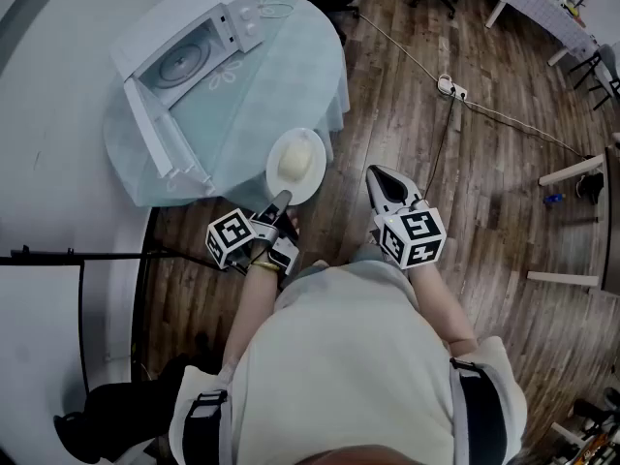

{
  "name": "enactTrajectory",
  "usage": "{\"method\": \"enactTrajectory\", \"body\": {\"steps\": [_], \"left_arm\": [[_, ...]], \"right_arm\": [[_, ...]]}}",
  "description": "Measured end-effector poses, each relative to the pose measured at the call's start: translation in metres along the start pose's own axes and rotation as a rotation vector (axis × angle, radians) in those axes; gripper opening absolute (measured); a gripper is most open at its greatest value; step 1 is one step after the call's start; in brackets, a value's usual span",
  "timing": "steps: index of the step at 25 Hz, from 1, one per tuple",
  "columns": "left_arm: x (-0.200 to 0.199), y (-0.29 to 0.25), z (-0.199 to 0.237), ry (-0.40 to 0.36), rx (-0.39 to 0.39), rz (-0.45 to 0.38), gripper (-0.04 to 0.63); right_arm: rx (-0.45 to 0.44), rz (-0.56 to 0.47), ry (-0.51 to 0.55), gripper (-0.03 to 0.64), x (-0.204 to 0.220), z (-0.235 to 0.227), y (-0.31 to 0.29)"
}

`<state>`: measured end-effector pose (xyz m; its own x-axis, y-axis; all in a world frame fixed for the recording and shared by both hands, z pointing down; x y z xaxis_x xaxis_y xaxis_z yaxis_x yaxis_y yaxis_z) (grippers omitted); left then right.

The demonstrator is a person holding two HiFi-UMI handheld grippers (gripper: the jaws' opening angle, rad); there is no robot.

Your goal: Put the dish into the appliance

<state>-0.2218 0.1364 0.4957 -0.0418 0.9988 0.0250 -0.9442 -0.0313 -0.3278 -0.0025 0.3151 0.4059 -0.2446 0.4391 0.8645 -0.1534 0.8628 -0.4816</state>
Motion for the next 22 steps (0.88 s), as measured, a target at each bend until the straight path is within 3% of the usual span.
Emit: {"method": "enactTrajectory", "body": {"steps": [5, 22], "left_arm": [[0.005, 0.011, -0.002, -0.034, -0.015, 0.026, 0.04], [0.006, 0.048, 0.013, -0.03, -0.021, -0.001, 0.04]], "right_arm": [[0.001, -0.015, -0.01, 0.006, 0.008, 0.018, 0.008], [-0.091, 0.008, 0.007, 0.006, 0.017, 0.063, -0.003]]}}
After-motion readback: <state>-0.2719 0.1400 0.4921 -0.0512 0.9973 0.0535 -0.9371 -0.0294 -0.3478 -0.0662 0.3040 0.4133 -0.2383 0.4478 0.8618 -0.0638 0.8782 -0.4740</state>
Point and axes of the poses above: the fingertips, and each gripper's own axes: y backward along the fingers, z to its left, x out of its underside, the point moved 10 cm from there along y, backward along the fingers, and after that the axes turned 10 degrees about z, right-handed, at the moved point
